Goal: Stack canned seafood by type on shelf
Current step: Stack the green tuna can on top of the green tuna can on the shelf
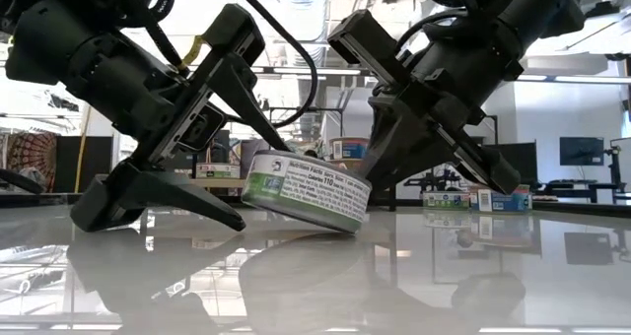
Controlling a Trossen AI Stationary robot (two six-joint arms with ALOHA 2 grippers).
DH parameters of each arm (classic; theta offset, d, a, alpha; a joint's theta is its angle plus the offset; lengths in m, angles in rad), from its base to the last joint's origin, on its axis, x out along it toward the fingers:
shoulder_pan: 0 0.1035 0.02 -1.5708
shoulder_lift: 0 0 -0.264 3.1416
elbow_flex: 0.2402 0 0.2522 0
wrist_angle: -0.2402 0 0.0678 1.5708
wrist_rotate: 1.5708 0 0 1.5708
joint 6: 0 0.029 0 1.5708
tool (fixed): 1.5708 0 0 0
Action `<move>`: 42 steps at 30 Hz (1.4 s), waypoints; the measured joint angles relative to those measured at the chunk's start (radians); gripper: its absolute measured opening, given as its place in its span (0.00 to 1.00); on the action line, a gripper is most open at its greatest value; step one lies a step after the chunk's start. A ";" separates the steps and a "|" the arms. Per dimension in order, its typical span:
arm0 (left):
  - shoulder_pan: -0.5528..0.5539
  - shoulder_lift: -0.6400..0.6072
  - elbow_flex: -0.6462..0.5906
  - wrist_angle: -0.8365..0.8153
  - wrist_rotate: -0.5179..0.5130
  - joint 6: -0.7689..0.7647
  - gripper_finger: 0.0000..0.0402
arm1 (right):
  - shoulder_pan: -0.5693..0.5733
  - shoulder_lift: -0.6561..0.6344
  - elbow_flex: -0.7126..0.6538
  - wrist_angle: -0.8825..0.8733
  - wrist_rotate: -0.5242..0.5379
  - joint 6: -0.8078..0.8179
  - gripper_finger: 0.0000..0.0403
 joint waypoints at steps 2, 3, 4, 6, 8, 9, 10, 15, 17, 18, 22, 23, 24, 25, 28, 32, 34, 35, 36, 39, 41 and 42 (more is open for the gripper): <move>0.000 0.000 0.000 0.000 0.000 -0.002 0.67 | 0.000 0.000 0.000 0.000 0.000 -0.002 0.05; 0.000 0.000 0.000 -0.001 0.000 -0.005 0.67 | 0.000 0.000 0.000 0.000 0.001 -0.003 0.05; 0.000 0.001 0.002 -0.003 0.000 -0.007 0.67 | 0.000 0.000 0.000 0.000 0.001 -0.005 0.05; 0.000 0.008 0.013 -0.011 0.000 -0.009 0.67 | 0.000 0.000 0.000 0.000 0.002 -0.008 0.05; 0.003 0.034 0.036 0.007 0.000 -0.012 0.67 | 0.000 0.000 0.000 0.000 0.002 -0.010 0.05; 0.003 0.050 0.050 0.012 0.009 -0.013 0.67 | 0.000 0.000 0.000 0.001 0.002 -0.010 0.05; 0.006 0.070 0.065 0.018 0.029 -0.012 0.67 | 0.000 0.000 0.000 0.001 0.003 -0.011 0.05; 0.010 0.094 0.083 0.018 0.055 -0.002 0.67 | 0.001 0.000 0.000 -0.004 0.006 -0.011 0.05; 0.010 0.089 0.077 0.018 0.053 -0.004 0.66 | 0.003 0.000 0.000 -0.004 0.007 -0.010 0.05; 0.010 0.088 0.077 0.018 0.053 -0.003 0.65 | 0.004 0.000 0.000 -0.004 0.007 -0.010 0.05; 0.011 0.088 0.076 0.012 0.052 -0.003 0.61 | 0.004 0.000 0.000 -0.006 0.007 -0.011 0.05; 0.011 0.088 0.076 0.011 0.052 -0.002 0.60 | 0.004 0.000 0.000 -0.006 0.007 -0.011 0.05; 0.011 0.088 0.076 0.011 0.052 0.001 0.59 | 0.004 0.000 0.000 -0.006 0.007 -0.012 0.05; 0.011 0.088 0.075 0.011 0.052 0.003 0.57 | 0.004 0.000 0.000 -0.006 0.007 -0.012 0.05; 0.011 0.089 0.075 0.011 0.052 0.005 0.54 | 0.004 0.000 0.000 -0.006 0.007 -0.014 0.06; 0.011 0.089 0.075 0.010 0.053 0.006 0.49 | 0.004 0.000 0.000 -0.006 0.007 -0.026 0.06; 0.011 0.089 0.075 0.010 0.054 0.007 0.45 | 0.004 0.000 -0.001 -0.006 0.005 -0.027 0.06; 0.011 0.089 0.075 0.010 0.056 0.007 0.43 | 0.004 0.000 -0.001 -0.006 0.005 -0.031 0.06; 0.011 0.089 0.074 0.011 0.056 0.009 0.40 | 0.004 0.000 -0.001 -0.005 0.005 -0.037 0.06; 0.011 0.089 0.074 0.013 0.062 0.020 0.32 | 0.005 -0.001 -0.001 -0.004 0.003 -0.047 0.08; 0.011 0.089 0.074 0.012 0.067 0.027 0.32 | 0.005 -0.003 -0.001 -0.006 -0.004 -0.063 0.10; 0.011 0.089 0.074 0.012 0.072 0.033 0.32 | 0.004 -0.005 -0.001 -0.007 -0.010 -0.074 0.12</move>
